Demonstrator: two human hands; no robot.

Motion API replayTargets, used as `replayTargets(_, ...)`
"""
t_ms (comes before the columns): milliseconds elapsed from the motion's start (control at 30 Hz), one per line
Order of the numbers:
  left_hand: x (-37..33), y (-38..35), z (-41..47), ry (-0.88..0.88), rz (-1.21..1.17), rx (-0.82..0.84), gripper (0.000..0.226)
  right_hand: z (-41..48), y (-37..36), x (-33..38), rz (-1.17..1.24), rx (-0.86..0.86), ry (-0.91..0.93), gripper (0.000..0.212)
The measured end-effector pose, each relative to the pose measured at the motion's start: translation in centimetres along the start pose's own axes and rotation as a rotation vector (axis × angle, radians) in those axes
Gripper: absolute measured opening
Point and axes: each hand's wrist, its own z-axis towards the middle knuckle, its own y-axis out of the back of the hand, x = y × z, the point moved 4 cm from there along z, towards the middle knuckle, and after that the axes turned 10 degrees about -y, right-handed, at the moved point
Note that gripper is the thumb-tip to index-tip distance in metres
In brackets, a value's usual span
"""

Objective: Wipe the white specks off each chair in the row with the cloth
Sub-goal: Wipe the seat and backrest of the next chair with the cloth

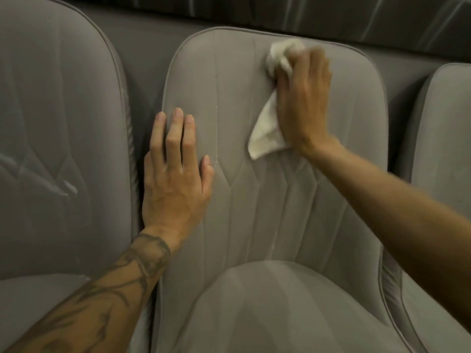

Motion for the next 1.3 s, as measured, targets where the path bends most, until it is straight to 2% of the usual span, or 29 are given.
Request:
replayTargets(67,0.0,0.0,0.1,0.0,-0.002,0.001,0.064,2.3,-0.6,0.8,-0.015,-0.064,-0.113,0.024)
replayTargets(133,0.0,0.1,0.0,0.002,-0.002,-0.001,0.064,-0.6,-0.7,1.0,0.006,-0.054,-0.125,0.023)
replayTargets(200,0.0,0.0,0.0,-0.006,-0.003,-0.006,0.064,-7.0,0.0,1.1,0.069,0.063,-0.025,0.021)
replayTargets(267,0.0,0.0,0.0,-0.01,-0.009,-0.003,0.063,-13.8,1.0,0.9,0.097,0.262,0.148,0.02)
replayTargets(333,0.0,0.1,0.1,-0.003,-0.014,0.0,0.063,-16.4,1.8,0.0,0.101,0.375,0.276,0.02)
replayTargets(367,0.0,0.1,0.1,0.0,-0.017,-0.001,0.064,-15.4,1.9,-0.4,0.092,0.371,0.294,0.021)
replayTargets(433,-0.1,0.1,0.1,0.001,-0.023,-0.005,0.064,-10.6,1.1,-0.5,0.057,0.245,0.25,0.021)
replayTargets(533,0.0,0.1,0.1,0.001,-0.017,-0.003,0.065,-2.8,-0.1,0.2,0.028,0.033,0.033,0.018)
replayTargets(600,-0.1,0.0,0.1,0.0,-0.012,-0.001,0.065,-2.5,-0.2,0.7,0.036,-0.049,-0.079,0.017)
replayTargets(700,-0.1,0.0,0.0,-0.002,-0.008,-0.013,0.065,-9.7,-0.2,0.7,0.076,0.02,-0.015,0.016)
replayTargets(800,-0.1,-0.1,0.0,-0.006,0.0,-0.012,0.064,-19.2,0.9,-0.2,0.082,0.3,0.157,0.024)
replayTargets(867,-0.1,-0.1,-0.1,0.001,0.003,-0.009,0.064,-21.3,2.1,-1.0,0.084,0.394,0.256,0.021)
replayTargets(933,-0.1,0.0,0.0,0.005,-0.005,-0.01,0.064,-18.5,2.1,-1.4,0.074,0.348,0.261,0.022)
replayTargets(1067,-0.1,0.0,0.0,0.007,-0.015,-0.014,0.065,-10.2,0.9,-1.9,0.034,0.079,-0.039,0.02)
replayTargets(1133,-0.2,0.0,0.0,0.008,-0.02,-0.022,0.065,-11.7,0.8,-1.8,0.042,0.073,-0.054,0.02)
replayTargets(1200,-0.1,0.1,-0.1,0.004,-0.017,-0.027,0.065,-17.6,1.2,-2.0,0.056,0.179,0.009,0.025)
replayTargets(1300,-0.1,0.0,-0.2,0.0,-0.001,-0.024,0.064,-26.9,2.9,-2.4,0.038,0.458,0.241,0.032)
